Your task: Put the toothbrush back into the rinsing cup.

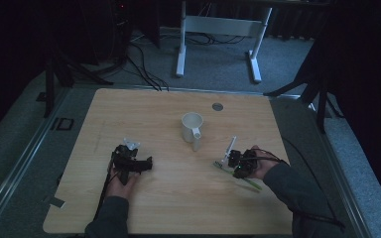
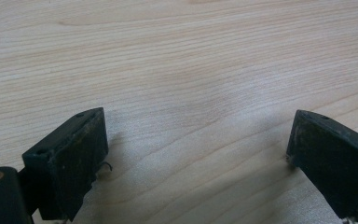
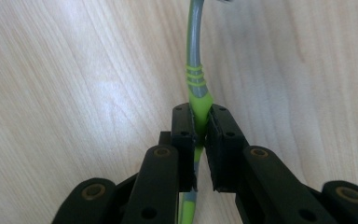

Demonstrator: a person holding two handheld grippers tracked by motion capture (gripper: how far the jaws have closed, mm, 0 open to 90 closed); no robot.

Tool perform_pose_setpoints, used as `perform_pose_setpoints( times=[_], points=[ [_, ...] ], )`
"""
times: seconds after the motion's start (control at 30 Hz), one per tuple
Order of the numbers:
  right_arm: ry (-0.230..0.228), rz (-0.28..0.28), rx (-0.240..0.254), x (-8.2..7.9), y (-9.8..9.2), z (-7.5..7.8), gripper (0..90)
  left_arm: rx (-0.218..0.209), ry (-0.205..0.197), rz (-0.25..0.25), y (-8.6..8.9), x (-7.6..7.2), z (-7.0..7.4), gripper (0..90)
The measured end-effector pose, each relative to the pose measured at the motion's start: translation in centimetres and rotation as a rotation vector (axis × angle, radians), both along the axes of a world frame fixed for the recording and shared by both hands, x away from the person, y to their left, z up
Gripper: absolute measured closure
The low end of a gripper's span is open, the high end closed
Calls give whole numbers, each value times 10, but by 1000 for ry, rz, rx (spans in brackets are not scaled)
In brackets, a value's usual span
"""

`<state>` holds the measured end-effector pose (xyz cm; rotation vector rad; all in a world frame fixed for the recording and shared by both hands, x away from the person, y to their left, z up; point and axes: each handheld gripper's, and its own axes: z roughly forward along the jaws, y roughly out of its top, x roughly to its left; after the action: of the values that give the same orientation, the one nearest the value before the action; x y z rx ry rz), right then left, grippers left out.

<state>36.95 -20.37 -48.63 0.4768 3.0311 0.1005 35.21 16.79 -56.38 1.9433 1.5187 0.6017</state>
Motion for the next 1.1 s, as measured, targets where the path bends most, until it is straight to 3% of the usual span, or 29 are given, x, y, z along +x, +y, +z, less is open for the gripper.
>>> perform_pose_setpoints(
  times=[0.43,1.1],
  points=[
    [-35,-101,113,9,-14,17,820,0,0,0,0,0,0,55],
    [-115,-244,216,21,-23,24,819,0,-1,1,0,0,0,55]
  ],
)
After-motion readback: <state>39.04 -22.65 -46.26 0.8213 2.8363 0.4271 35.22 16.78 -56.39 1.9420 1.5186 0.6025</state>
